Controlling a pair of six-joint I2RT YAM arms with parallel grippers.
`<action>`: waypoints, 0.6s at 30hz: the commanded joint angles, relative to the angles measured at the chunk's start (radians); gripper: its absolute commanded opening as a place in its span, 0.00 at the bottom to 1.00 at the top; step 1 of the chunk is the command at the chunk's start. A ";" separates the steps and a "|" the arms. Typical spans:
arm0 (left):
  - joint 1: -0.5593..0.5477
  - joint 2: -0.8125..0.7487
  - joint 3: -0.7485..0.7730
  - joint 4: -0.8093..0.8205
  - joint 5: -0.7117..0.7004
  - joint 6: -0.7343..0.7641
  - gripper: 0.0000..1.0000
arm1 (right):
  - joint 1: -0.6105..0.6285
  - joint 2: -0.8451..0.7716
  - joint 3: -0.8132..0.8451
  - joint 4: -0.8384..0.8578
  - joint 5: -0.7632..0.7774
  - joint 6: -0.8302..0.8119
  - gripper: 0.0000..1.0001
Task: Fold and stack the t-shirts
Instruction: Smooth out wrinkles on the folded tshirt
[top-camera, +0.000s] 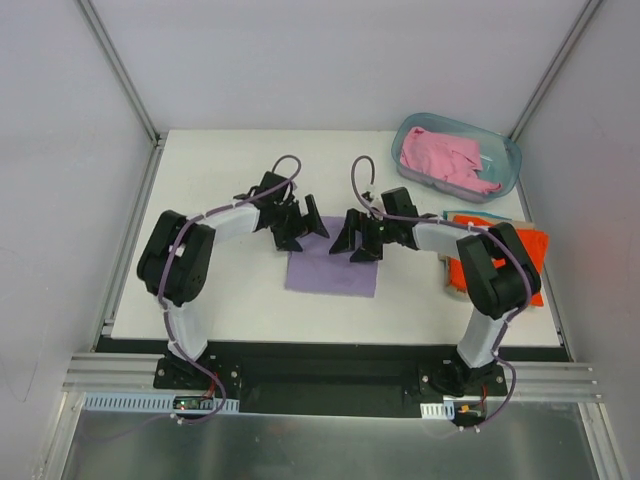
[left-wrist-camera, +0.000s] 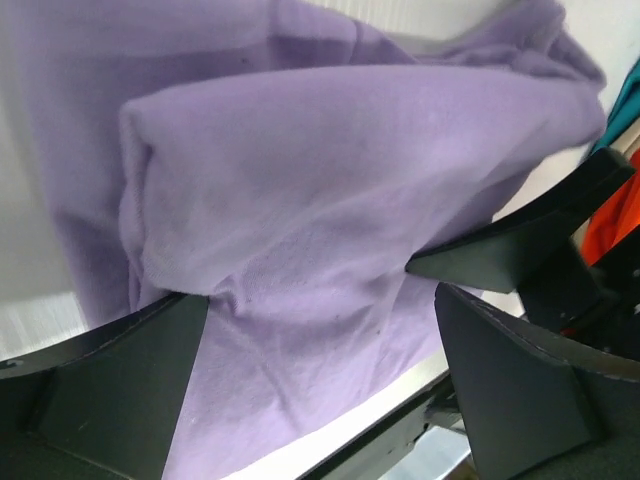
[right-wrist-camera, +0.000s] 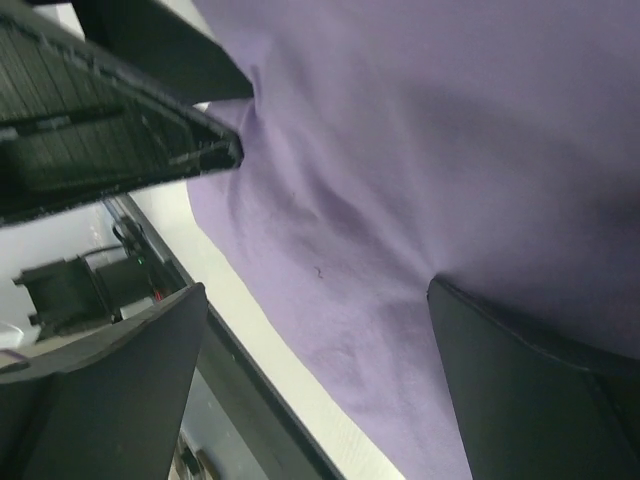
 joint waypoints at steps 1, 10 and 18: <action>-0.061 -0.210 -0.242 -0.050 -0.065 -0.032 0.99 | 0.024 -0.181 -0.155 -0.074 0.033 -0.077 0.96; -0.193 -0.658 -0.381 -0.059 -0.230 -0.026 0.99 | 0.257 -0.701 -0.068 -0.561 0.583 -0.304 0.96; -0.178 -0.856 -0.427 -0.194 -0.482 0.016 0.99 | 0.240 -0.855 -0.133 -0.558 0.873 -0.323 0.96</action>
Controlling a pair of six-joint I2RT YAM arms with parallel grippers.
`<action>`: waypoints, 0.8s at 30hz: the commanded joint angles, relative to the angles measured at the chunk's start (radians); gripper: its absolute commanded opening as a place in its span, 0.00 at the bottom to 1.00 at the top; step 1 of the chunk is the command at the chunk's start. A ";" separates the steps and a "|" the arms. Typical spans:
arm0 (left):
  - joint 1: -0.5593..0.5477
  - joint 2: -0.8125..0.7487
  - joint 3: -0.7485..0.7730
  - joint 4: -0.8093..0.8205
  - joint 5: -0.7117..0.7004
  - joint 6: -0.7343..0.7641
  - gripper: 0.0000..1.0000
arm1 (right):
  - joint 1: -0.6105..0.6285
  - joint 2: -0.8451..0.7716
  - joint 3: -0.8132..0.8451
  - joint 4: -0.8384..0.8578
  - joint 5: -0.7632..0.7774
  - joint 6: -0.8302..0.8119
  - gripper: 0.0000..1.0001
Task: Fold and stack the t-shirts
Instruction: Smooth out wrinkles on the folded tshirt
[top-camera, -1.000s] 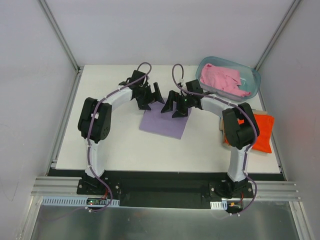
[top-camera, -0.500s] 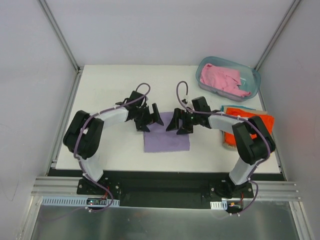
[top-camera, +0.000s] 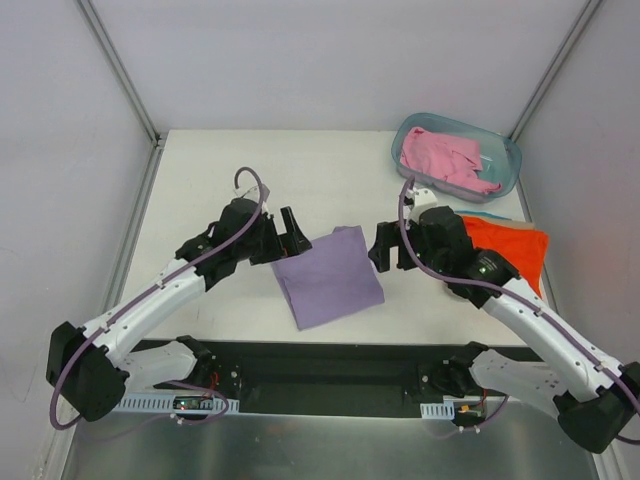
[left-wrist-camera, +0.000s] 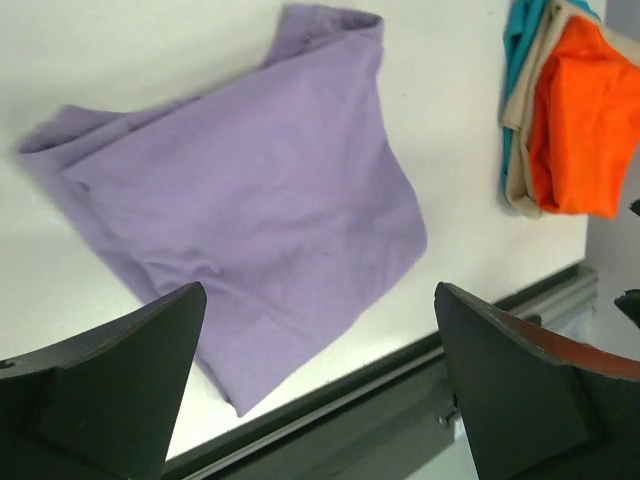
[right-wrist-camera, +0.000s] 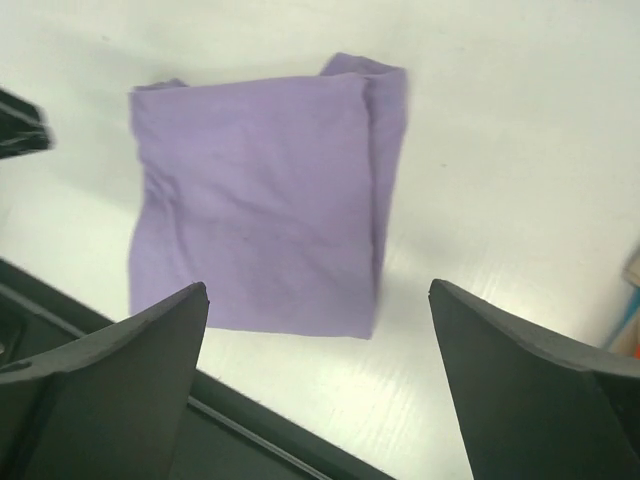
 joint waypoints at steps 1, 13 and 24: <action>0.033 -0.064 -0.045 -0.121 -0.191 0.032 0.99 | -0.018 0.061 -0.014 -0.062 0.137 -0.093 0.97; 0.156 -0.153 -0.210 -0.160 -0.188 -0.010 0.99 | -0.044 0.601 0.210 -0.060 0.005 -0.146 0.97; 0.176 -0.074 -0.198 -0.158 -0.168 0.010 0.99 | -0.086 0.890 0.305 -0.026 -0.158 -0.083 0.89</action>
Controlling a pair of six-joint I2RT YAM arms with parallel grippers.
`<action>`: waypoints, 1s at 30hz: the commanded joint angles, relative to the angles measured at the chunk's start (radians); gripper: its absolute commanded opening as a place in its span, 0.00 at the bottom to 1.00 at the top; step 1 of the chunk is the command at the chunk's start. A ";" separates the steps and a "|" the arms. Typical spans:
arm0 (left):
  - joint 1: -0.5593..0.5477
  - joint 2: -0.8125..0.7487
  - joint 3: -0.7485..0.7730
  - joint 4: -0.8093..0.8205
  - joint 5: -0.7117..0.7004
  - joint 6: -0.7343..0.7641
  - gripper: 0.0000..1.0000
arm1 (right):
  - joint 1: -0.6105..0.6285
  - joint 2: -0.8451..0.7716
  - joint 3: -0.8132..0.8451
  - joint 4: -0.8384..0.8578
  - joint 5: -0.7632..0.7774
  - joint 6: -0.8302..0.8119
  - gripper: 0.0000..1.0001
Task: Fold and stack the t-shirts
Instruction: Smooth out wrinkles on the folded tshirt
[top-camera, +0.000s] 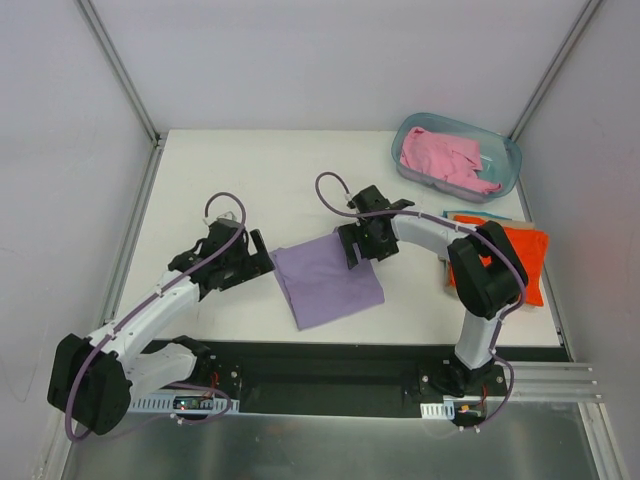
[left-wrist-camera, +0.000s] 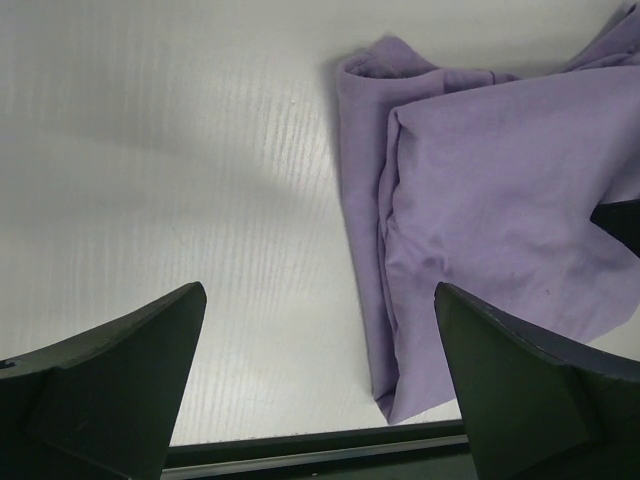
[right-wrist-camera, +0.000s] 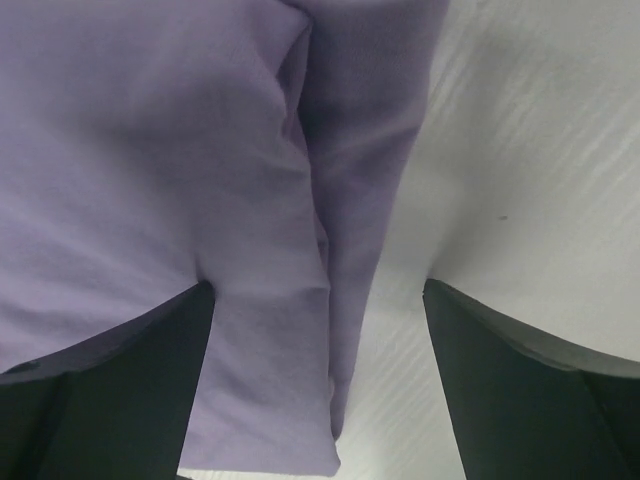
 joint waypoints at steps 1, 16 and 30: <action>0.012 0.034 0.017 -0.005 0.007 0.014 0.99 | -0.002 0.051 0.025 0.011 -0.095 0.035 0.84; 0.035 0.088 0.038 -0.004 0.009 0.029 0.99 | 0.137 0.091 0.021 -0.003 -0.039 0.124 0.36; 0.057 0.053 0.035 -0.005 0.018 0.047 0.99 | 0.159 -0.159 -0.013 -0.242 0.512 0.208 0.01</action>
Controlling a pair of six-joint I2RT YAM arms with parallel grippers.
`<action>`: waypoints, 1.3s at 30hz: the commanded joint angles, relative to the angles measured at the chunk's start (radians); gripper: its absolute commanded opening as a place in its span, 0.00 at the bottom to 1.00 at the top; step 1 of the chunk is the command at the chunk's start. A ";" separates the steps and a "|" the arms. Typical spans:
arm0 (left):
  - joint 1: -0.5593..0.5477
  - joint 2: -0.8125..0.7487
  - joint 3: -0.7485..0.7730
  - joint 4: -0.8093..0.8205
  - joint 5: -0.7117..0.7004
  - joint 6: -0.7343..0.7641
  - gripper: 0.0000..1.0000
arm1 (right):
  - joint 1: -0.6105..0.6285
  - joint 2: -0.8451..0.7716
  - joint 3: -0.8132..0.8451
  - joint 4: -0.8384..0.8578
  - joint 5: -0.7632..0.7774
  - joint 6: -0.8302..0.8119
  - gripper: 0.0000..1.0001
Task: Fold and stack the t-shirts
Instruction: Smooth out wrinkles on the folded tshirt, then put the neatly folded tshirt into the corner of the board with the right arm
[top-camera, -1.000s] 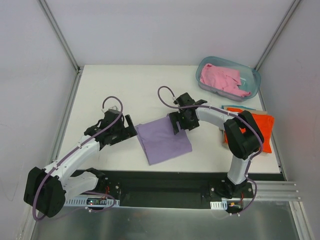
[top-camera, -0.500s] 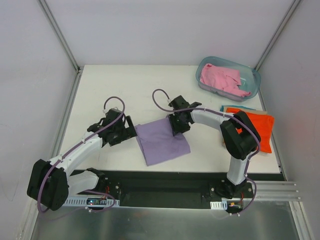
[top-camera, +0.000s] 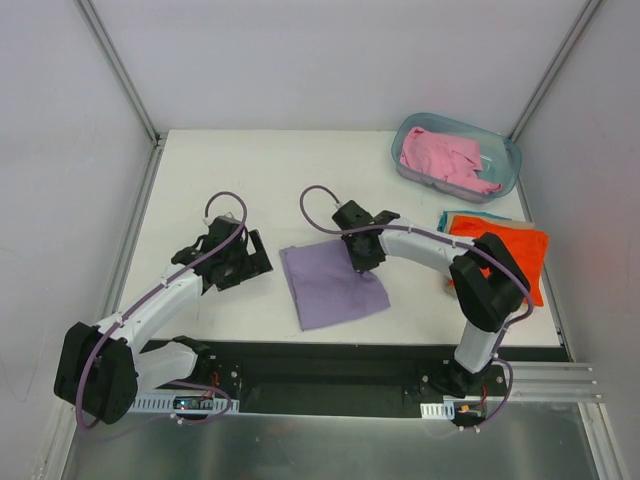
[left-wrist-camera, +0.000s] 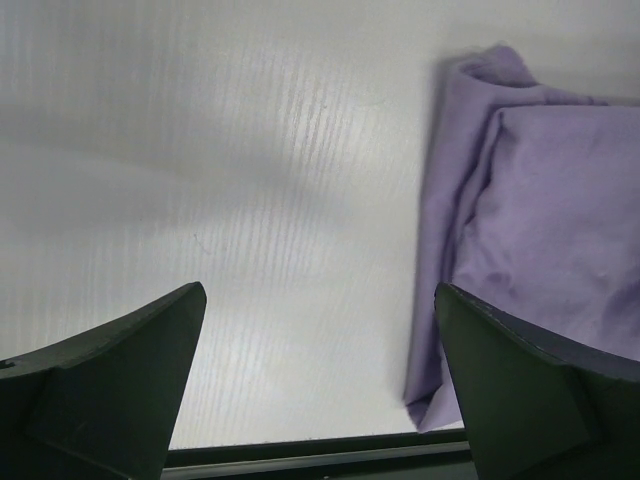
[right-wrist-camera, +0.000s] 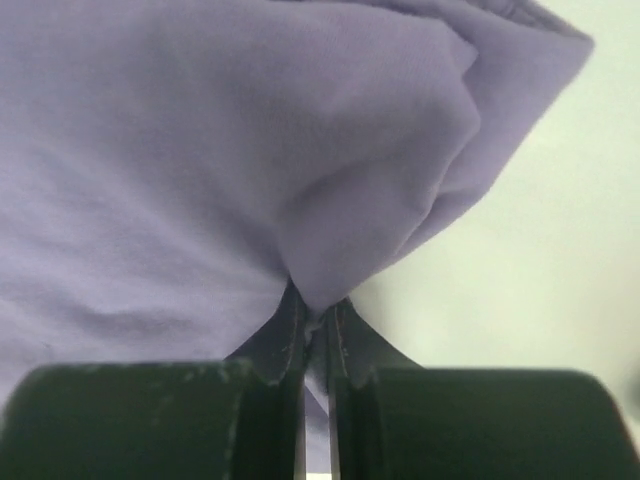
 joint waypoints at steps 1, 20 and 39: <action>0.011 -0.024 0.034 -0.006 0.006 0.032 0.99 | -0.003 -0.156 0.000 -0.258 0.417 0.068 0.01; 0.012 0.001 0.029 -0.006 0.014 0.052 0.99 | -0.128 -0.325 0.121 -0.607 0.881 -0.045 0.01; 0.012 0.001 0.032 -0.006 0.029 0.055 0.99 | -0.318 -0.510 0.349 -0.594 0.616 -0.280 0.01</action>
